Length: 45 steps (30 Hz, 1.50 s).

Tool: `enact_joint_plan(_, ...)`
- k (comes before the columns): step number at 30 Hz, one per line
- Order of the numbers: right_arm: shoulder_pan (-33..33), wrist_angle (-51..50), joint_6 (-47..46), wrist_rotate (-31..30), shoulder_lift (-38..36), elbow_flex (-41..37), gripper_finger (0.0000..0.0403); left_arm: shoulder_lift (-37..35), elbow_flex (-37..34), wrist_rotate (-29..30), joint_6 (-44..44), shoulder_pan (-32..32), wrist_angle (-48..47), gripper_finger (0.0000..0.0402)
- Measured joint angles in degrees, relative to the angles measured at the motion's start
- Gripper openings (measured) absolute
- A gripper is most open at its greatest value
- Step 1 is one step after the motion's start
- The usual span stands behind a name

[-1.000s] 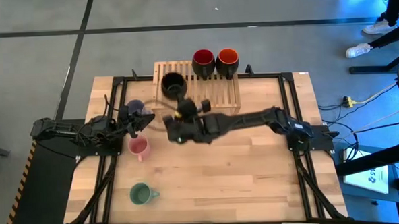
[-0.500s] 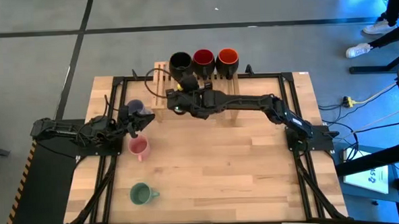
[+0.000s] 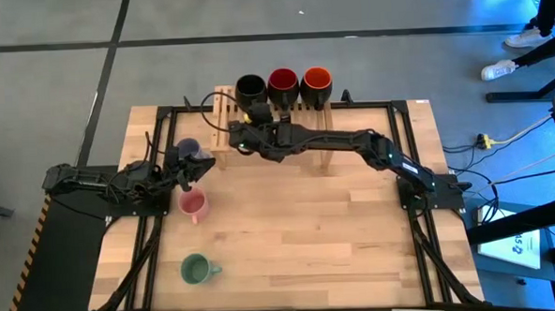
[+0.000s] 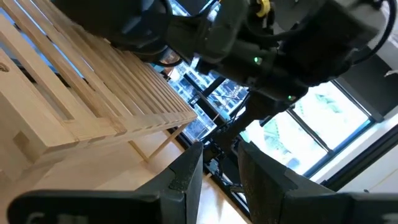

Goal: Place coffee mugs
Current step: Put the black mugs on the shelf, then put the green mugs on the shelf

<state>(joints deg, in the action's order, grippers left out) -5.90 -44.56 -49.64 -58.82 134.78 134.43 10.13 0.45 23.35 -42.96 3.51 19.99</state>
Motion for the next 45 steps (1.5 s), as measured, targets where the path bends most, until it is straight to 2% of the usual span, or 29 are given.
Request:
enact_joint_plan(16, -1.39, 0.4, 0.59, 1.86, 0.29, 0.02, 0.005, 0.0, -0.02, -0.02, -0.02, 0.0, 0.09, 0.0097)
enact_joint_plan(27, -1.7, 1.42, 0.85, 1.7, 0.27, 0.09, 0.01, 0.0, 0.0, -0.02, 0.0, 0.0, 0.07, 0.0097)
enact_joint_plan(38, 0.61, 0.0, 0.83, 2.08, -0.69, 0.09, 0.0201, 0.0, 0.0, -0.02, -0.02, 0.0, 0.09, 0.0097)
enact_joint_plan(43, 4.1, -4.14, 0.87, -0.51, -4.53, 0.1, 0.0211, 0.0, 0.0, -0.02, -0.02, 0.0, 0.1, 0.0097)
enact_joint_plan(45, 5.61, -5.79, 1.37, 1.04, -6.29, 0.13, 0.0209, 0.0, 0.0, -0.02, -0.04, -0.01, 0.21, 0.0097)
